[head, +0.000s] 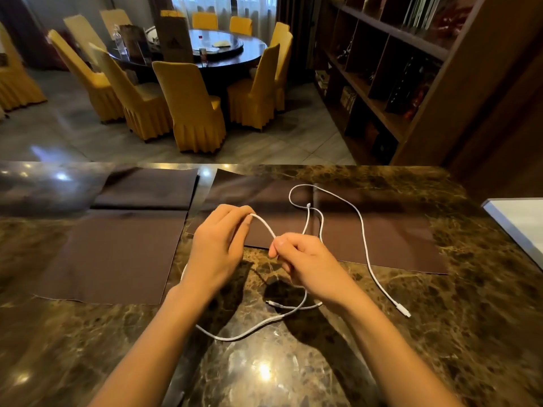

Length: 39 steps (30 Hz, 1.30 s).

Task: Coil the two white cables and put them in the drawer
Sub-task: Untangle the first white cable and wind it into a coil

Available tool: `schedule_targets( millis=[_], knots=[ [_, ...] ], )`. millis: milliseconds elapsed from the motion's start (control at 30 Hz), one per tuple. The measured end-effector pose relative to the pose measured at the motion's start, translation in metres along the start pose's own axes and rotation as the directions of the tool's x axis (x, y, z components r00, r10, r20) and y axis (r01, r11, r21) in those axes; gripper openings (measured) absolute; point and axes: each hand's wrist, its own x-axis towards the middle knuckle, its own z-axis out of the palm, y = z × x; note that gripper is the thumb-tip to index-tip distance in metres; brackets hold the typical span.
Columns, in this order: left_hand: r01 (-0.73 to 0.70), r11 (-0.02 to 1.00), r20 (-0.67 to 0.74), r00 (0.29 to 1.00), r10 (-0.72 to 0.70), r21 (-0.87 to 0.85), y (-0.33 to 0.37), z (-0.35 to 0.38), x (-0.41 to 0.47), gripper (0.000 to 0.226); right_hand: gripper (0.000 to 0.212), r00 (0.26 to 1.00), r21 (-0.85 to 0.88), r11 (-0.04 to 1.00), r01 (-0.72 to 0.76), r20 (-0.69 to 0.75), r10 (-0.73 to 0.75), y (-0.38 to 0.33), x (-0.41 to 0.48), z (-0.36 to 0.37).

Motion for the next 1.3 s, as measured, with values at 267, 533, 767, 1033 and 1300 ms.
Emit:
schedule_targets(
  millis=[267, 533, 767, 1033, 1300],
  knots=[
    [0.079, 0.991, -0.045, 0.995, -0.084, -0.109, 0.01, 0.013, -0.008, 0.015, 0.036, 0.972, 0.555, 0.799, -0.231, 0.159, 0.171, -0.001, -0.024, 0.019],
    [0.26, 0.887, 0.161, 0.964, -0.213, -0.382, 0.055, 0.039, -0.065, 0.024, 0.024, 0.99, 0.864, 0.484, -0.137, 0.111, 0.082, -0.021, -0.019, 0.002],
    [0.408, 0.848, 0.277, 0.904, -0.325, -0.339, 0.088, 0.042, -0.093, 0.035, 0.024, 0.989, 0.849, 0.526, -0.046, -0.037, 0.145, -0.013, -0.009, -0.003],
    [0.337, 0.925, 0.375, 0.891, -0.255, -0.173, 0.09, 0.008, -0.086, 0.028, 0.031, 0.978, 0.63, 0.775, 0.042, -0.185, 0.097, 0.004, -0.014, 0.009],
    [0.285, 0.949, 0.369, 0.903, -0.22, -0.132, 0.075, -0.017, -0.061, 0.039, 0.029, 0.978, 0.163, 0.981, 0.107, -0.197, -0.074, 0.021, -0.03, 0.027]
  ],
)
